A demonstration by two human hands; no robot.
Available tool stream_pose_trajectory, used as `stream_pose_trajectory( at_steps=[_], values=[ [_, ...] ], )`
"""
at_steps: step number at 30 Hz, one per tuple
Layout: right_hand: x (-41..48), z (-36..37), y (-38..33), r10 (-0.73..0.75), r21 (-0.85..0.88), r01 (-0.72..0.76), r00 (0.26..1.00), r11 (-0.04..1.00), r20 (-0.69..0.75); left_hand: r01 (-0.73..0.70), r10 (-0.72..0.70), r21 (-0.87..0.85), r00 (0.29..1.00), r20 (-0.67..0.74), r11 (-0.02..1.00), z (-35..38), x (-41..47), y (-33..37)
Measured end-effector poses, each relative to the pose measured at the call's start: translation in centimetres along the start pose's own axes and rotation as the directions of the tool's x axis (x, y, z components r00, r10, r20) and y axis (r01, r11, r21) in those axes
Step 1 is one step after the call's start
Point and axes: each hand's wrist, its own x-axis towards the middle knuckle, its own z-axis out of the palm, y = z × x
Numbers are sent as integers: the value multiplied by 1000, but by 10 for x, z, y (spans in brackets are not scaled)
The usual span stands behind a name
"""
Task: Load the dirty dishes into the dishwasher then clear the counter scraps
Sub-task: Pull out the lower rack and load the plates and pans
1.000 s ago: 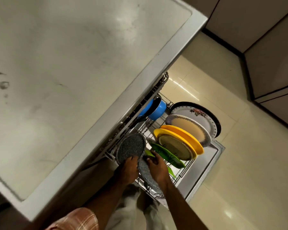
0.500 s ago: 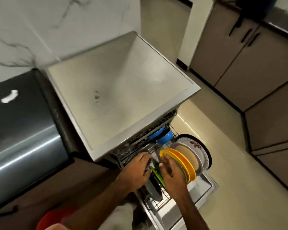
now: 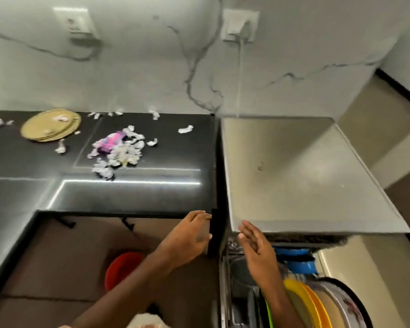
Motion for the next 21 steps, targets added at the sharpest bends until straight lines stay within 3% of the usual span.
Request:
stream_pose_trajectory(
  at_steps=[11,21],
  values=[
    [42,207,-51,-75,-47,90,960,995,269,228,-260,-152,934,-247,962,-137,-77,-178],
    [58,356,-83,-58,-109,111,912,988,407,344,-391,-205,878,-275,917,-214,-110,-294]
  ],
)
